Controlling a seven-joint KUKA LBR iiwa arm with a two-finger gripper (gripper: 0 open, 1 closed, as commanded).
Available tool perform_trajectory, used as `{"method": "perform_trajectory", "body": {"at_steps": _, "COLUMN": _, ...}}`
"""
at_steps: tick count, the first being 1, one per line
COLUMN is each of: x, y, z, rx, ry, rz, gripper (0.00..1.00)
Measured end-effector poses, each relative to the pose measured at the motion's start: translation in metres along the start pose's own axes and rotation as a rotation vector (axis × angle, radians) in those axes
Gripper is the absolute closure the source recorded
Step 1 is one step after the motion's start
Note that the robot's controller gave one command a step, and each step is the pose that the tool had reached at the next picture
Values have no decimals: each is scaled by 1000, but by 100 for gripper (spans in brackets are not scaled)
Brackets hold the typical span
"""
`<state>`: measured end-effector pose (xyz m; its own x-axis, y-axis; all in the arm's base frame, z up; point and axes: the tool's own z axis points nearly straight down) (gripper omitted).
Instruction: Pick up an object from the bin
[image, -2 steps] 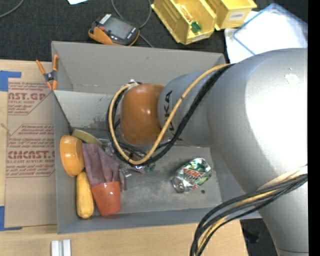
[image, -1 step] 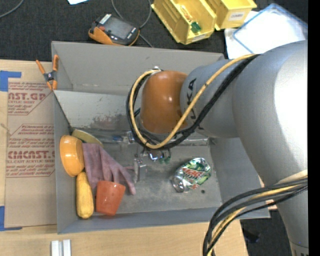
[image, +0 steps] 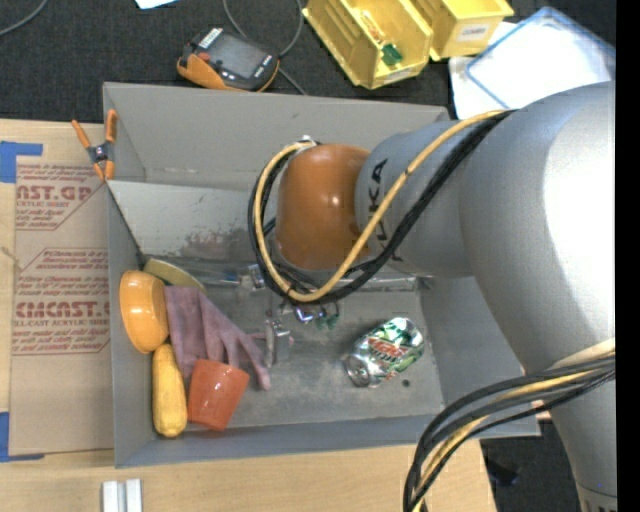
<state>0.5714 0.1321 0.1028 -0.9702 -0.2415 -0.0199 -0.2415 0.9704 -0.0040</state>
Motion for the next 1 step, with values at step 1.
{"method": "perform_trajectory", "body": {"at_steps": 1, "x": 34, "y": 33, "z": -16, "rx": -1, "ry": -2, "rz": -222, "gripper": 0}}
